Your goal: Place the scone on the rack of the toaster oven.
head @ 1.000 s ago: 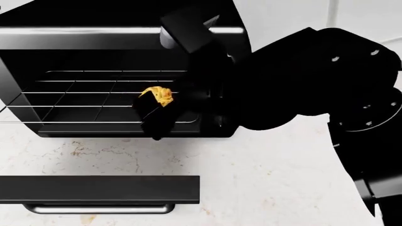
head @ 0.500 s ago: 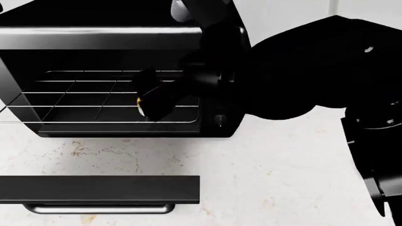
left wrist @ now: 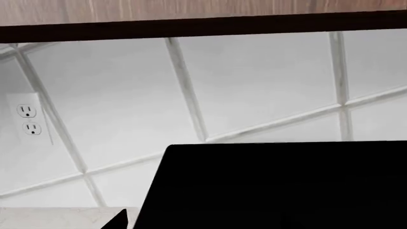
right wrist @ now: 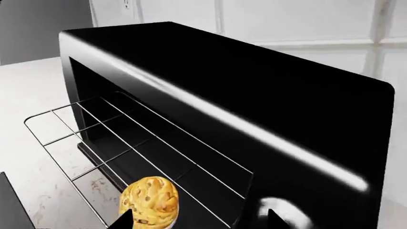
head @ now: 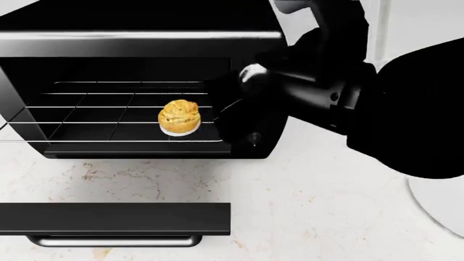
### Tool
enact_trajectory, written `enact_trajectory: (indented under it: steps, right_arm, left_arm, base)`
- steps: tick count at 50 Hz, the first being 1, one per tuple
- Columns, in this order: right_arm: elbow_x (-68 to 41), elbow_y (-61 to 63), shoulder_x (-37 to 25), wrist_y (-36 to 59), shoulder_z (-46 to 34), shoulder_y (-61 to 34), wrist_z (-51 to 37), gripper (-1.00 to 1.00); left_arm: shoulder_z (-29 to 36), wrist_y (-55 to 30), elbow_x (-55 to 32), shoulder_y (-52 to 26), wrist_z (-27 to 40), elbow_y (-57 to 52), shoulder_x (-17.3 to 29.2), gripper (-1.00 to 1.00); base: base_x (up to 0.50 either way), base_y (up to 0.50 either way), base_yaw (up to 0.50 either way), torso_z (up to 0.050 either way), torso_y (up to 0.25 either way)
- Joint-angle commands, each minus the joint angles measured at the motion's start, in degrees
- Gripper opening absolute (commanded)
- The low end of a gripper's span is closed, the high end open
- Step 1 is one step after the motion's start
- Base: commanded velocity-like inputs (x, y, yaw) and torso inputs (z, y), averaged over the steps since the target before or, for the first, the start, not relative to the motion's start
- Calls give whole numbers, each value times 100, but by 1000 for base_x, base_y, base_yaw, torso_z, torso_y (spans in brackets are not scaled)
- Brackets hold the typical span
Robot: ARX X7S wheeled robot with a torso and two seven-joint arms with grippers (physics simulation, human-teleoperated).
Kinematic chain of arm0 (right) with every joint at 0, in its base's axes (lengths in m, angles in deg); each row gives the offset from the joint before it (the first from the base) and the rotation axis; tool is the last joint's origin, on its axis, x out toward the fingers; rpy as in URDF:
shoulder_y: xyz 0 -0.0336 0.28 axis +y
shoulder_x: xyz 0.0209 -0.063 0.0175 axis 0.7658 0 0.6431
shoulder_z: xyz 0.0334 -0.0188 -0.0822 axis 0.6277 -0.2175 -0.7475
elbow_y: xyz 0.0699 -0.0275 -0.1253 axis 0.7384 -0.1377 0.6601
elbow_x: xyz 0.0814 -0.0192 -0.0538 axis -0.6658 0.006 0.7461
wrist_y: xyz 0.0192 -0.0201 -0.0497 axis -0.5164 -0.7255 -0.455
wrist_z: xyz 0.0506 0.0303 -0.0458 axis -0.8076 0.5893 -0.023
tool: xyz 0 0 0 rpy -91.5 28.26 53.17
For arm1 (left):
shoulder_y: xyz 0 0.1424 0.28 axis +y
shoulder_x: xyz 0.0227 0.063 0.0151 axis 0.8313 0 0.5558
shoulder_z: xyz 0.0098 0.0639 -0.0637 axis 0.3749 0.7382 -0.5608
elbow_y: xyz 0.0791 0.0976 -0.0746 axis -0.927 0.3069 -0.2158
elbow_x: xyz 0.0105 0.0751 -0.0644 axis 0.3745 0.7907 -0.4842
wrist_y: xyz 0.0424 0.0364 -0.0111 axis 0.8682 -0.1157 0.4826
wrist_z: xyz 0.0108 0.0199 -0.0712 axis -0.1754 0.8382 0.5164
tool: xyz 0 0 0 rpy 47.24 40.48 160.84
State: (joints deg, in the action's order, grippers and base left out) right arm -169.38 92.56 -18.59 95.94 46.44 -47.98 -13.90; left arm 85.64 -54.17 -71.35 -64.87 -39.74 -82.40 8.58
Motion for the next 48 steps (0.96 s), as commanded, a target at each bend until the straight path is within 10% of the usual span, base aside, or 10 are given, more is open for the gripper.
enact_trajectory:
  steps: [1, 48]
  right_arm:
    - [-36, 234, -1053, 197, 364, -51, -105, 100]
    - [1937, -1094, -1784, 477, 502, -867, 128, 100]
  left_arm:
    - [-74, 63, -178, 133, 141, -103, 89, 100]
    - [-461, -44, -1335, 567, 609, -835, 1109, 100]
  base:
    - [0, 0, 0, 0, 0]
    - [0, 0, 0, 0, 0]
